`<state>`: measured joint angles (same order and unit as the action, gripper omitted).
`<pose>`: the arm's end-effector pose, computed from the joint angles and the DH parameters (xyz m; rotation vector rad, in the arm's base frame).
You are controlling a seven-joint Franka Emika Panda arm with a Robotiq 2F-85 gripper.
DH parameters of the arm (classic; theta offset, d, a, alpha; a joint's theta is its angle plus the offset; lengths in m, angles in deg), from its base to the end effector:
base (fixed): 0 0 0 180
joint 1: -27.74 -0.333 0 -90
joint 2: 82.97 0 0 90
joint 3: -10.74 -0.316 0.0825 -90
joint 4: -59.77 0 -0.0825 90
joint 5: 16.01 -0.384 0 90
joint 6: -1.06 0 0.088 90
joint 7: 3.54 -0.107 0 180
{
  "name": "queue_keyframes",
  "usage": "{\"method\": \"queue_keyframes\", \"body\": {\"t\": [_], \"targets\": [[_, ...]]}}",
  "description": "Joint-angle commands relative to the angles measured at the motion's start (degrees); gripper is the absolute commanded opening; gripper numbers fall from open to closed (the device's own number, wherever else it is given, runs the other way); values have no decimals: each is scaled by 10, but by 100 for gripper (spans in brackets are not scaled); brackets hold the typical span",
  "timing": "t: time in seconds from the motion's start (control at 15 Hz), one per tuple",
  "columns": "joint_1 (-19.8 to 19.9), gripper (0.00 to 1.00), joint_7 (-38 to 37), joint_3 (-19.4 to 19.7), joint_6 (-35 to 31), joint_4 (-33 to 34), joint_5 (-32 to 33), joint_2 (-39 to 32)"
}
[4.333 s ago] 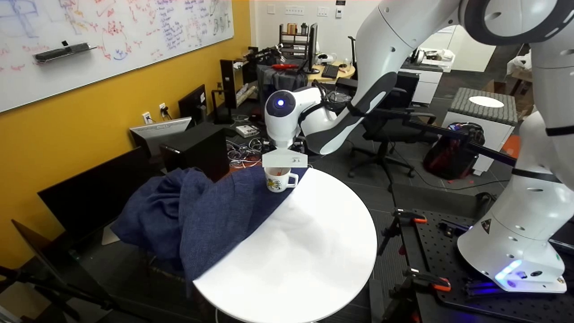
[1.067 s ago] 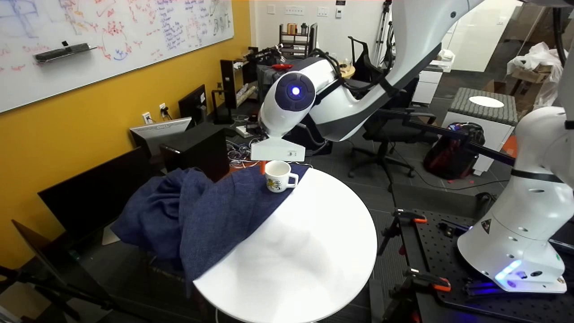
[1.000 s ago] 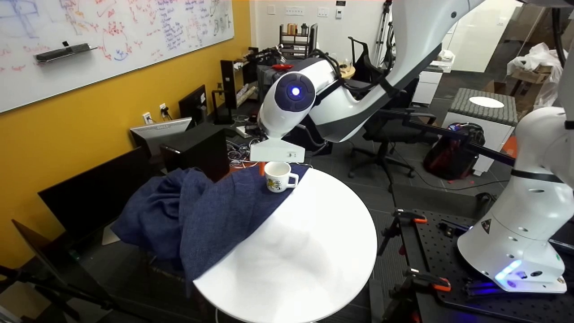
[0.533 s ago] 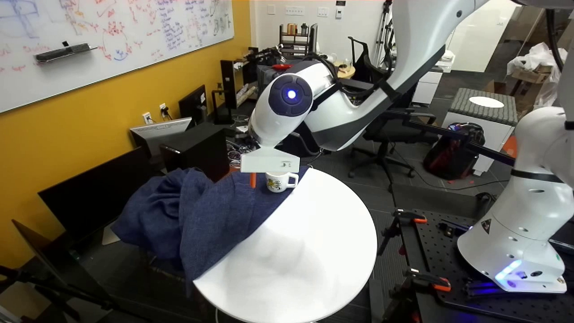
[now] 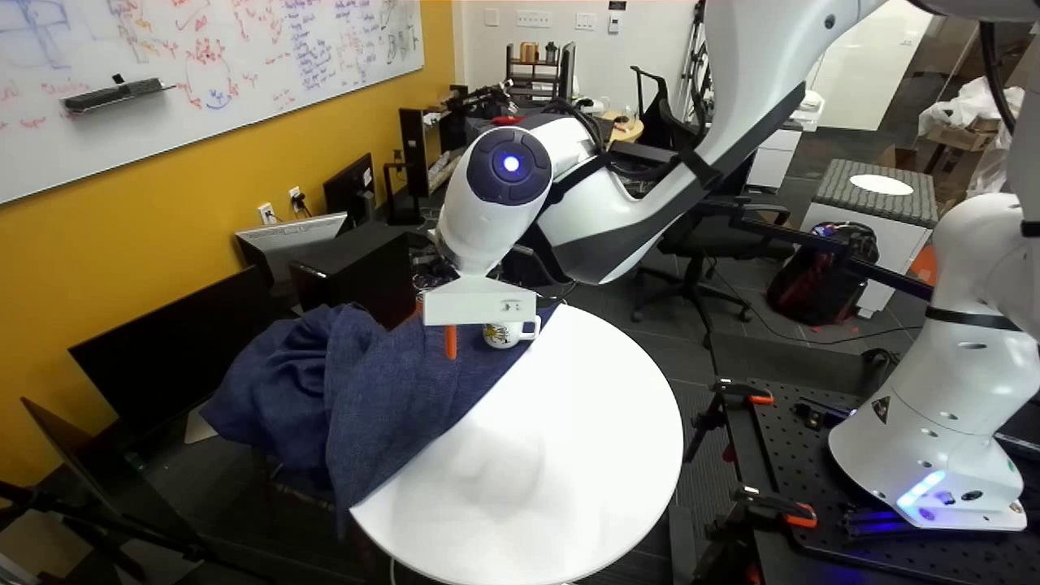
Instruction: Pick the marker from the cup and put it on the table
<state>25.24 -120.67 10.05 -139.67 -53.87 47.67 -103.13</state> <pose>0.6198 0.0346 0.2992 2.2844 -1.4530 0.9719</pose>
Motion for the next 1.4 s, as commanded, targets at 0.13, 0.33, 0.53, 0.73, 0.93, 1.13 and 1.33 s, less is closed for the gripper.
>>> {"method": "queue_keyframes", "body": {"t": [0.13, 0.33, 0.53, 0.73, 0.93, 1.13, 1.33], "targets": [[-8, 3, 83, -3, -1, 39, -67, -31], [-9, 3, 144, -6, -11, 52, -115, -44], [-9, 3, 227, -8, -30, 67, -178, -61], [-13, 3, 317, -5, -47, 81, -241, -81], [-15, 3, 414, -2, -56, 98, -308, -106], [-18, 3, 515, 0, -49, 115, -390, -127], [-21, 3, 603, 2, -38, 131, -460, -145]]}}
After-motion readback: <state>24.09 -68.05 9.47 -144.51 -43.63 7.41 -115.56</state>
